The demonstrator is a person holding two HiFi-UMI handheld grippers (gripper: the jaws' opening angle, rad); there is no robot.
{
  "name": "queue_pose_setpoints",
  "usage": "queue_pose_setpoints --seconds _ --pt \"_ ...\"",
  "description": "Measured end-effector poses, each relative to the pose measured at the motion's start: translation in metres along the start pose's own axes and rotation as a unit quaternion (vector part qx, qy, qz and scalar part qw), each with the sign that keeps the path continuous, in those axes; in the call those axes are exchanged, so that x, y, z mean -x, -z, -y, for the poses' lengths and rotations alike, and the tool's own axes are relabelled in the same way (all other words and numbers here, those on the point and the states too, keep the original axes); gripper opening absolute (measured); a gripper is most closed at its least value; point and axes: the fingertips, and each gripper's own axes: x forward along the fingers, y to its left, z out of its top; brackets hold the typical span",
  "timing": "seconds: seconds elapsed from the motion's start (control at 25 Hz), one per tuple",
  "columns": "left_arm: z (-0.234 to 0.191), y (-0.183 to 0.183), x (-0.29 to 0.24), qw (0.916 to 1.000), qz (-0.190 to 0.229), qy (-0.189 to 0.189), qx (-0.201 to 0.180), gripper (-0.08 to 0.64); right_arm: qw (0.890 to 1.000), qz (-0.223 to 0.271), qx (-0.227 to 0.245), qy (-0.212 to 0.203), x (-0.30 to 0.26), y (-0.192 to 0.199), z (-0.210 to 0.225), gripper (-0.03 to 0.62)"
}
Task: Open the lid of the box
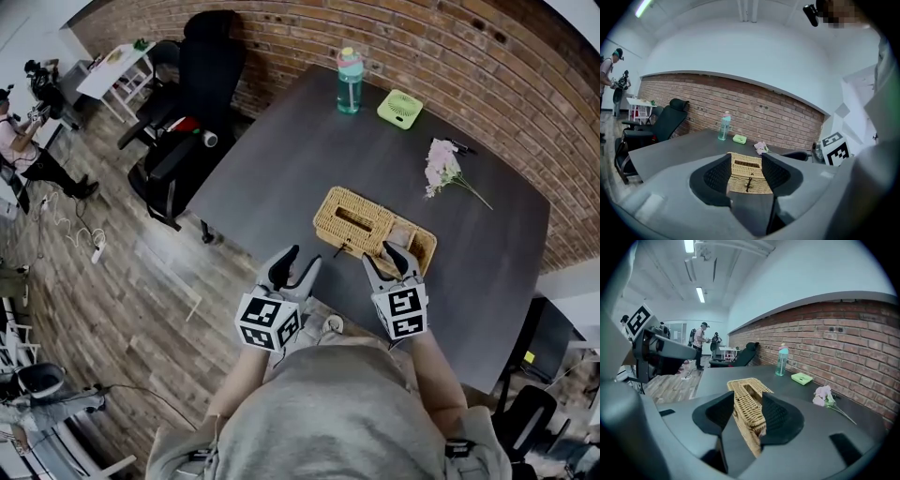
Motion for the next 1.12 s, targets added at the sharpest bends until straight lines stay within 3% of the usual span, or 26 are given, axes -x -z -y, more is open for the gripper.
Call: queue_pose_setpoints --seconds 0.6,0.88,1.12 --pt "-0.012 0.002 -0.014 1.0000 -0.005 -0.002 0.007 0.198 0.991 -0.084 0.103 -0.012 -0.031 0.047 0.004 0.189" --pt "-0.011 0.005 -0.018 0.9999 -0.010 -0.003 0.008 0.198 0.981 -0.102 0.165 -0.003 -0.040 0.058 0.004 0.187" --pt "-0.015 0.003 -0.017 0.9999 -0.008 -0.009 0.008 0.198 0.979 -0.102 0.176 0.001 -0.042 0.059 0.005 0.187"
